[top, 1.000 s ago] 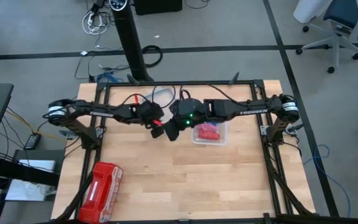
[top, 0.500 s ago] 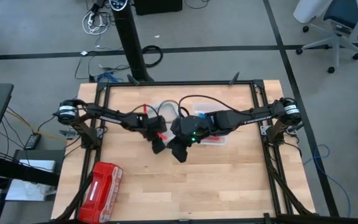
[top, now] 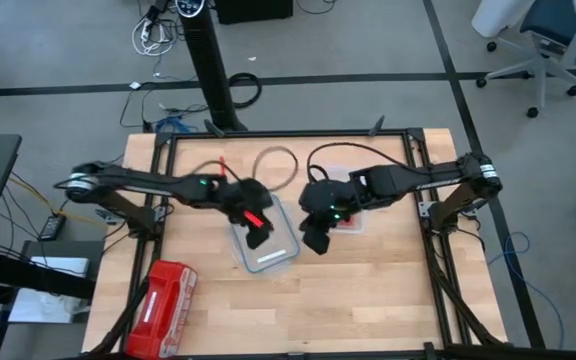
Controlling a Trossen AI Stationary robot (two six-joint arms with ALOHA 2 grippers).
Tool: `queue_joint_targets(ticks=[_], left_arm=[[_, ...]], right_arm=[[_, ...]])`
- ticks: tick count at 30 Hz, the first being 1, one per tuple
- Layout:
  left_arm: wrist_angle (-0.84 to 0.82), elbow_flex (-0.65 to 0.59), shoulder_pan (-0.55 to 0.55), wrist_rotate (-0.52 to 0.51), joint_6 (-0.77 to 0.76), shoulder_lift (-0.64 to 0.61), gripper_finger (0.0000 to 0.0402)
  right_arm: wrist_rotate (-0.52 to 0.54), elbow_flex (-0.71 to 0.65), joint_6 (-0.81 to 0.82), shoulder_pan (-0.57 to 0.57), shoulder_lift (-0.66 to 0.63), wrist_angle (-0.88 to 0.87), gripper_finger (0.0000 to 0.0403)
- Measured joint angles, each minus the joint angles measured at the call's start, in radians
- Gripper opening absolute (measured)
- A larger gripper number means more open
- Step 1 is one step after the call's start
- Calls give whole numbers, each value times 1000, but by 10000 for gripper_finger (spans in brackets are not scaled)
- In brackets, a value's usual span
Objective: Roll bandage
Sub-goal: Close the lid of the tupperware
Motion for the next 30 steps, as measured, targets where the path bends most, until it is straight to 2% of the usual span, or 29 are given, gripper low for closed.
queue_joint_targets(ticks=[4, 11, 20, 23, 30], left_arm=[[-75, 18, 0, -106, 82, -107, 64], [-107, -6, -7, -124, 53, -225, 63], [227, -197, -64, -179, -88, -317, 63], [262, -259, -69, -180, -154, -321, 63], [242, -412, -38, -189, -361, -320, 63]], right_arm=[[18, 0, -29, 53, 4, -95, 25], [33, -161, 26, 107, 5, -49, 23], [4, -453, 196, 162, 6, 389, 38], [11, -503, 209, 164, 6, 481, 41], [22, -527, 184, 123, 7, 556, 51]])
